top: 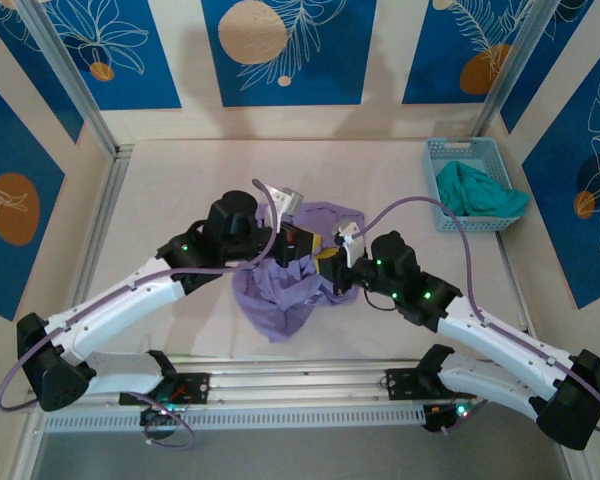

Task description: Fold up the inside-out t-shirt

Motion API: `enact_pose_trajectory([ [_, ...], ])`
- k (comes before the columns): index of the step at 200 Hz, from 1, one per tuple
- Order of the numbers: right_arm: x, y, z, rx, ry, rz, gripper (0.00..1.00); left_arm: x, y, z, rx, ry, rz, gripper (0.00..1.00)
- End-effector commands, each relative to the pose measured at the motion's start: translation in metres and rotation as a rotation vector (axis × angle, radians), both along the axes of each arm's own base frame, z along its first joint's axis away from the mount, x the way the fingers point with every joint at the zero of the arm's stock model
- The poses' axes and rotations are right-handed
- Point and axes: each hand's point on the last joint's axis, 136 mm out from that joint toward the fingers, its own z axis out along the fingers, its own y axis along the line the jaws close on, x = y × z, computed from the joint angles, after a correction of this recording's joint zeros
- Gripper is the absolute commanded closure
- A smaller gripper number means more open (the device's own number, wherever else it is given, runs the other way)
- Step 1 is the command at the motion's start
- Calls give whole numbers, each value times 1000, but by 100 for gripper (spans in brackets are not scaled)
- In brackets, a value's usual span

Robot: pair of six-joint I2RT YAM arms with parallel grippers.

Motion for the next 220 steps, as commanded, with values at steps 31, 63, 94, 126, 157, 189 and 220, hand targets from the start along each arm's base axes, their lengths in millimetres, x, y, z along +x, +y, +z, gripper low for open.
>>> enact_pose_trajectory([
  [31,-29,4,50,243,-8,230,100,36,24,6,1,-51,172,97],
  [63,-16,-10,57,363,62,212,100,46,35,-3,24,-40,206,73],
  [94,-7,-15,54,387,95,180,100,33,44,-15,34,-38,188,55],
  [126,-3,-16,53,399,116,173,100,24,57,-48,111,-1,193,49],
  [157,0,-17,51,397,123,163,100,31,71,-71,224,-13,247,47],
  [189,0,-18,52,396,121,161,100,41,77,-87,322,-27,279,47],
  [220,-2,-18,51,389,117,173,100,53,58,-89,306,-34,249,58],
])
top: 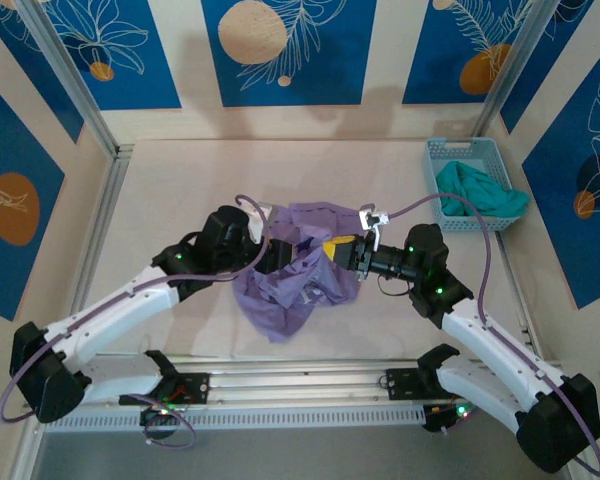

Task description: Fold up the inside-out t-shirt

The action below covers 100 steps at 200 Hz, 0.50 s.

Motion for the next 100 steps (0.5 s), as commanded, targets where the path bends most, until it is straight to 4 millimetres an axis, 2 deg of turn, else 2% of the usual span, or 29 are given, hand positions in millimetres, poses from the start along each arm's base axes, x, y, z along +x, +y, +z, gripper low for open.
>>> enact_pose_trajectory([
  [1,-4,1,4,12,-20,23,100,14,-9,5,11,-39,-11,60],
  [21,0,-7,-2,-35,-19,-21,100,12,-25,28,-71,-83,-85,87],
  [38,8,-20,-8,-93,6,-101,100,-7,-32,60,-189,-144,-194,100],
  [62,13,-28,-10,-128,51,-126,100,-50,-31,98,-389,-185,-383,100],
  [76,11,-28,-8,-131,59,-102,100,-68,-25,110,-465,-178,-456,100],
  [100,16,-31,-17,-176,113,-96,100,-93,-15,127,-554,-184,-541,100],
])
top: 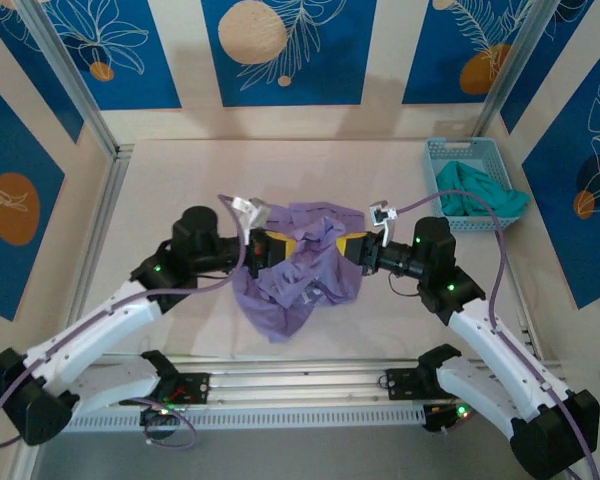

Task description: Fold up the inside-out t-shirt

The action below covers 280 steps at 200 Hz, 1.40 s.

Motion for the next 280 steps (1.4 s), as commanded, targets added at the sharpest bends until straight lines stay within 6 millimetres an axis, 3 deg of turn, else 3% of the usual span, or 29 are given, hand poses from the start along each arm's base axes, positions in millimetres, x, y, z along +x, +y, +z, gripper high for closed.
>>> enact_pose_trajectory([
  [1,-2,-2,-6,-49,51,31,100,-38,2,30,-139,-30,-201,100],
  [36,-13,11,-6,-22,52,157,97,-46,9,40,-184,-49,-231,100],
  [85,-21,7,-9,-234,-144,86,71,-31,10,28,-138,-2,-181,100],
  [121,-21,2,1,-354,-335,-8,53,-28,7,24,-123,17,-185,100],
  [209,-18,29,18,-506,-533,4,45,-29,6,23,-110,29,-200,100],
  [236,-19,41,29,-502,-562,28,47,-29,6,20,-100,32,-200,100],
  [247,-21,43,33,-494,-567,40,51,-27,7,18,-91,31,-190,100],
  [265,-31,47,37,-459,-562,87,80,-20,11,11,-63,37,-143,100],
  [280,-42,50,40,-409,-533,141,98,-12,16,5,-47,51,-101,100],
])
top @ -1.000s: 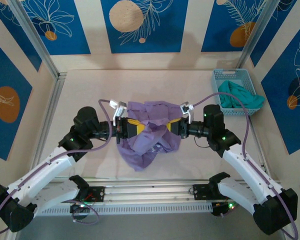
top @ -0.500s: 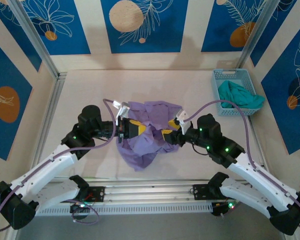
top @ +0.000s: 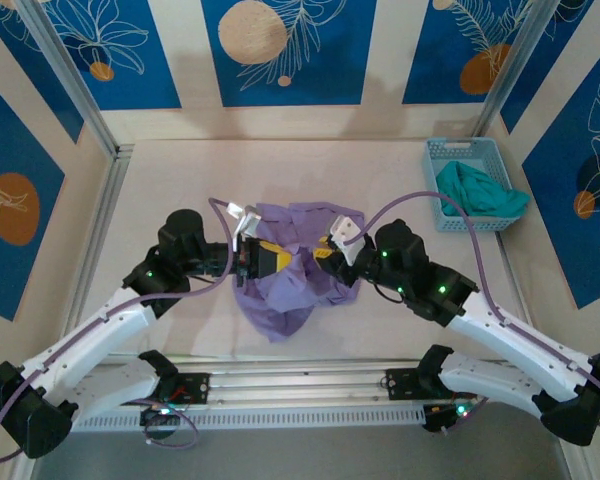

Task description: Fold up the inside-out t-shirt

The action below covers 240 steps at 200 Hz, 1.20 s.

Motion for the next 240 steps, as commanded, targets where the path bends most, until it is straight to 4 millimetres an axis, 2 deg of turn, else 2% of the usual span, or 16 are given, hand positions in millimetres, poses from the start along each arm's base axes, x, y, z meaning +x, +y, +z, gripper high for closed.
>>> enact_pose_trajectory([
  [1,-17,5,19,61,21,84,99,12,9,8,12,-33,61,100],
  [22,-27,14,27,166,132,150,100,30,20,0,37,-7,162,100],
  [35,-27,21,33,239,208,156,100,48,33,-13,88,16,277,100],
  [53,-18,32,37,347,317,121,100,75,61,-44,228,55,489,89],
  [70,-2,44,29,436,443,41,100,87,87,-71,370,69,631,77],
  [84,8,55,19,480,505,-25,100,87,102,-86,457,84,687,66],
  [105,18,70,7,478,534,-102,100,77,114,-97,509,104,710,53],
  [133,30,80,-2,453,549,-151,100,59,125,-101,541,107,720,45],
  [157,38,82,-7,422,560,-181,100,42,119,-95,552,60,665,45],
  [190,41,80,-8,416,571,-192,100,28,86,-92,577,-79,515,53],
  [205,41,79,-8,416,572,-191,100,31,75,-94,632,-149,483,55],
  [240,40,76,-10,411,577,-194,100,52,64,-91,691,-258,499,57],
])
